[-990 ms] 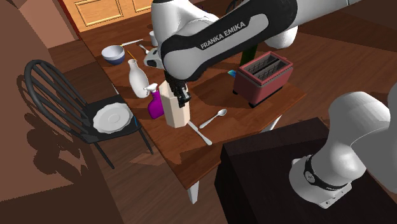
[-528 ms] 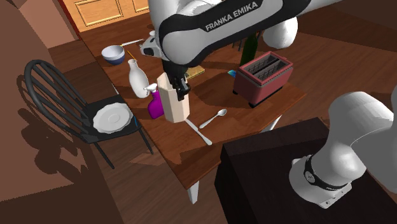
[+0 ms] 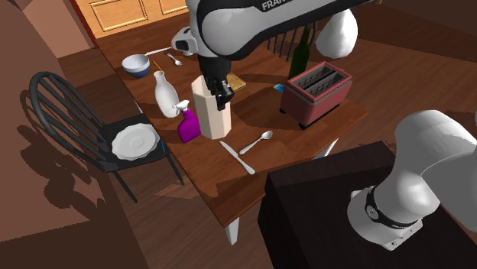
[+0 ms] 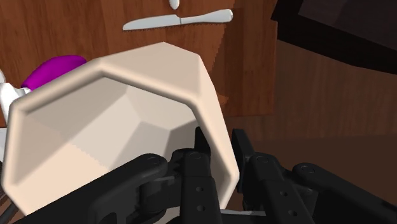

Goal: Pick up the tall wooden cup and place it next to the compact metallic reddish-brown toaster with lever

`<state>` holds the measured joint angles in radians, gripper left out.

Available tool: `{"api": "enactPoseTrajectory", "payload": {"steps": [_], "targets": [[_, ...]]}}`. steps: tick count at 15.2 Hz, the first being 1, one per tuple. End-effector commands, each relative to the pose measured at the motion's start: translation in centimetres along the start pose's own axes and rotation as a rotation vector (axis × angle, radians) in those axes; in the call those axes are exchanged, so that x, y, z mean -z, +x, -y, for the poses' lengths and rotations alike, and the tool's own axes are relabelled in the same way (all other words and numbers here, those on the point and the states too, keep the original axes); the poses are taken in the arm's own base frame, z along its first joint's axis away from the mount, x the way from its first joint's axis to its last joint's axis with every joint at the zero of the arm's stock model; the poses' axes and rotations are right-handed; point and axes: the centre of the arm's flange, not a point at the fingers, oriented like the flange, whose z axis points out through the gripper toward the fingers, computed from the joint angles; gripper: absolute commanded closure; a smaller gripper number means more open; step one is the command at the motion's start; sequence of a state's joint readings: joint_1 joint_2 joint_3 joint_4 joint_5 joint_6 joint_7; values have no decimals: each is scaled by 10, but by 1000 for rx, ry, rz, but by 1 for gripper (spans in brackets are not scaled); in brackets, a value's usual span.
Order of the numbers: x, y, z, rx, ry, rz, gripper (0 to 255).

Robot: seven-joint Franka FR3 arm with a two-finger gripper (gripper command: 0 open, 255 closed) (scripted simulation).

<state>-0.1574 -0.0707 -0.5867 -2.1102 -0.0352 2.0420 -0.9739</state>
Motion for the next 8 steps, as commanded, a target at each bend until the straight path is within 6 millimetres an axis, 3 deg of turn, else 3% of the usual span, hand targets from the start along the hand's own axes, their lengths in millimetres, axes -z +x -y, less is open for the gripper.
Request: {"api": "enactPoseTrajectory", "payload": {"steps": [1,8], "targets": [[1,-23,3,0,-1,0,255],[1,-115,8,0,-1,0,255]]}}
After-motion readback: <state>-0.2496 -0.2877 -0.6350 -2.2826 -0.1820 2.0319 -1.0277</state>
